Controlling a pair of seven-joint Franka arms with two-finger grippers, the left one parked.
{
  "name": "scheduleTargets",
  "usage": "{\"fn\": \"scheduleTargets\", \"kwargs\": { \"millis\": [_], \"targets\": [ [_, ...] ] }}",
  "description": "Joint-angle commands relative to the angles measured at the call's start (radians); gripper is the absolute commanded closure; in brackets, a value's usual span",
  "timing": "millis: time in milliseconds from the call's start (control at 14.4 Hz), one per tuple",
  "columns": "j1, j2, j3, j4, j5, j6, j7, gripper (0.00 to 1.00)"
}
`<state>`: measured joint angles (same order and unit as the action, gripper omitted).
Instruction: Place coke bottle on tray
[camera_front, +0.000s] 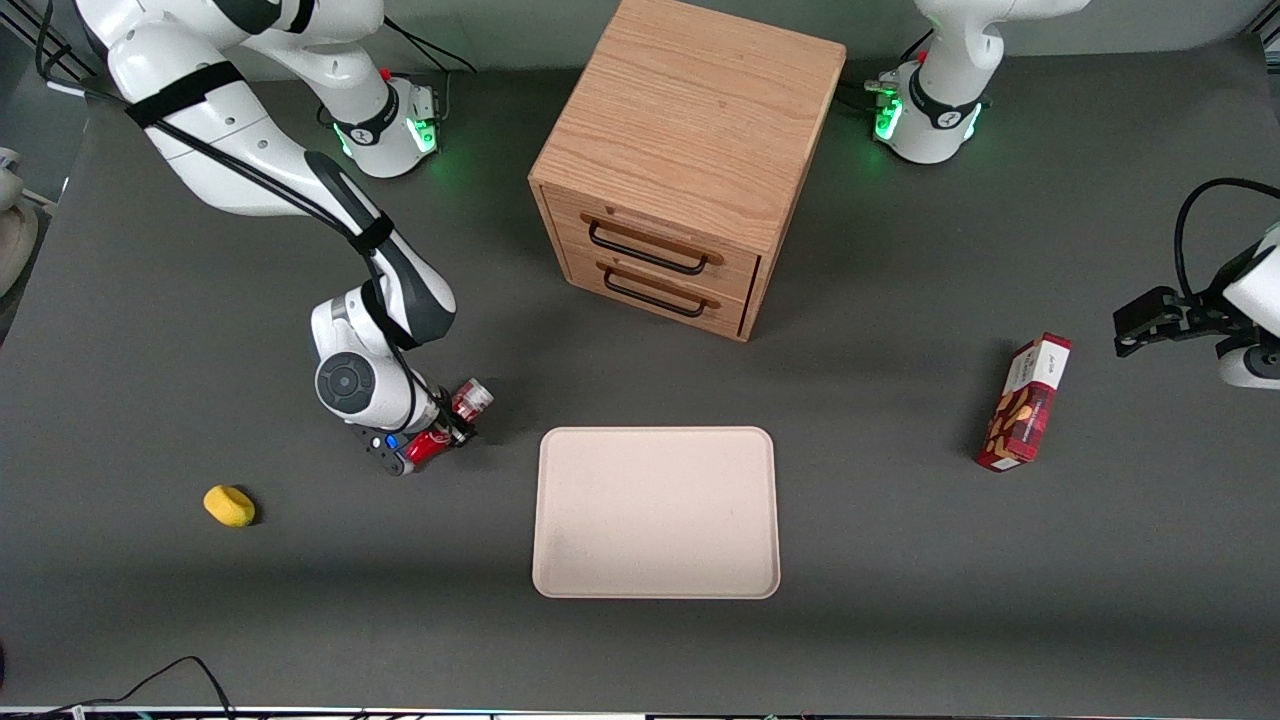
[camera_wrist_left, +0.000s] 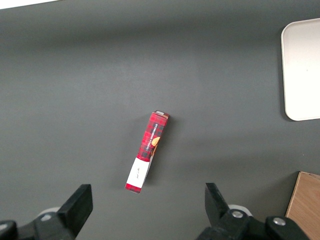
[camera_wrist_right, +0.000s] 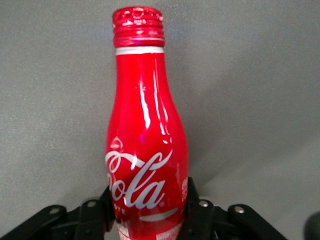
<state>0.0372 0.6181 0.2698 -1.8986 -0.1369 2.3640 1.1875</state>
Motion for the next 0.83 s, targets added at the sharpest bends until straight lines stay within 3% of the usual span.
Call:
{"fn": "scheduleTargets", "kwargs": {
  "millis": [0, 139, 278, 487, 765],
  "targets": [
    [0.012, -0.026, -0.007, -0.005, -0.035, 0.011, 0.027, 0.84],
    [0.010, -0.053, 0.000, 0.012, -0.081, -0.012, 0.018, 0.84],
    [0.010, -0.046, 0.003, 0.150, -0.154, -0.163, -0.026, 0.84],
    [0.026, 0.006, 0.012, 0.444, -0.153, -0.435, -0.214, 0.84],
    [0.085, 0.078, 0.046, 0.707, -0.153, -0.534, -0.452, 0.84]
  ]
}}
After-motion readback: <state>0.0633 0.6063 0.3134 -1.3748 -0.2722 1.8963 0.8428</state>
